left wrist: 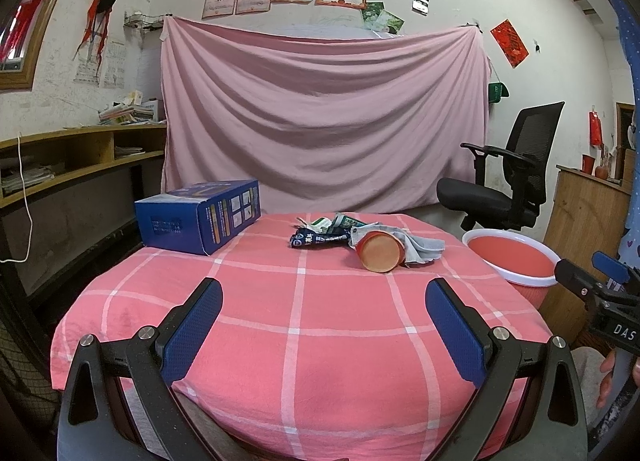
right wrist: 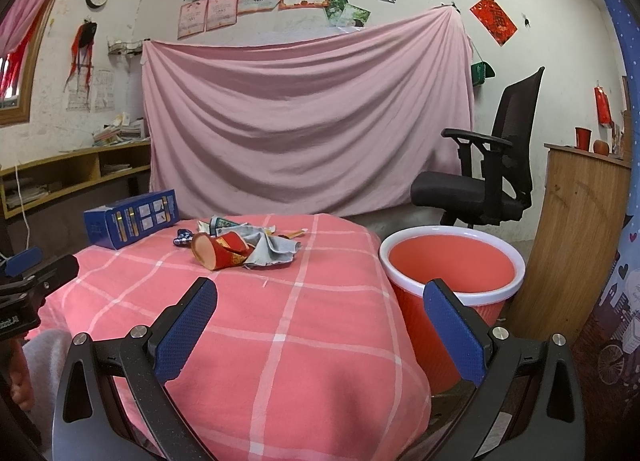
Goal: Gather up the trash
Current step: 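Move both tools toward the red paper cup and grey mask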
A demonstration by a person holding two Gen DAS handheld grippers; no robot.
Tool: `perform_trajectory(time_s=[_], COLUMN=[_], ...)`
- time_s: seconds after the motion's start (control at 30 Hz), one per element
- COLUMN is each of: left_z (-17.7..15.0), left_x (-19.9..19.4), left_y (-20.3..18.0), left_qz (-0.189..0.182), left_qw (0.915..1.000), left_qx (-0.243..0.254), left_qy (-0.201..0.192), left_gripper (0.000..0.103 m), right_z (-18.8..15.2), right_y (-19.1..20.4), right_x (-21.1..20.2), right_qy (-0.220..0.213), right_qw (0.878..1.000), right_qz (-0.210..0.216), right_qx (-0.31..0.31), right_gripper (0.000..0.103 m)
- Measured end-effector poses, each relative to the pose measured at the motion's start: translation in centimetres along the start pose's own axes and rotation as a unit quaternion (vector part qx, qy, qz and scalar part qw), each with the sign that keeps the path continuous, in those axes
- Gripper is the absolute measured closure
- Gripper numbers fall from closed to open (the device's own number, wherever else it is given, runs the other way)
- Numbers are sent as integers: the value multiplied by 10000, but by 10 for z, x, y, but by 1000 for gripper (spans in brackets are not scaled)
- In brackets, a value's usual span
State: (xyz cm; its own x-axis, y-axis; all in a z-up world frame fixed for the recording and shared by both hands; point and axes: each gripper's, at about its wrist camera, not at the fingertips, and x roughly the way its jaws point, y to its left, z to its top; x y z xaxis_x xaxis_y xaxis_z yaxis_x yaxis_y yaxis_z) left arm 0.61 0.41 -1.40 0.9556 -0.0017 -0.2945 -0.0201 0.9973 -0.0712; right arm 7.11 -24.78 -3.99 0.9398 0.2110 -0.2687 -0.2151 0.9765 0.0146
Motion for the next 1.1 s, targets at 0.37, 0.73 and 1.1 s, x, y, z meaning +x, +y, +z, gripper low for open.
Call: perform_trajectory(time_s=[0.37,0.73,1.1], left_z=[28,62,76], left_x=[-17,36,96], left_y=[-2,-9,-15], left_qz=[96,158,364], left_qw=[9985,9968,9960], left_qx=[-28,-28,-165], left_qy=[-534,-789,-803], left_gripper=[4,4,4], right_z=[25,59,76], right_y=[-11,-13,-15], right_x=[-16,35,112], right_qy=[-638,-921,-649], right_qw=[9979,9953,9966], right_qz=[62,168,401], right_qx=[111,-252,-299], right_gripper=[0,0,0])
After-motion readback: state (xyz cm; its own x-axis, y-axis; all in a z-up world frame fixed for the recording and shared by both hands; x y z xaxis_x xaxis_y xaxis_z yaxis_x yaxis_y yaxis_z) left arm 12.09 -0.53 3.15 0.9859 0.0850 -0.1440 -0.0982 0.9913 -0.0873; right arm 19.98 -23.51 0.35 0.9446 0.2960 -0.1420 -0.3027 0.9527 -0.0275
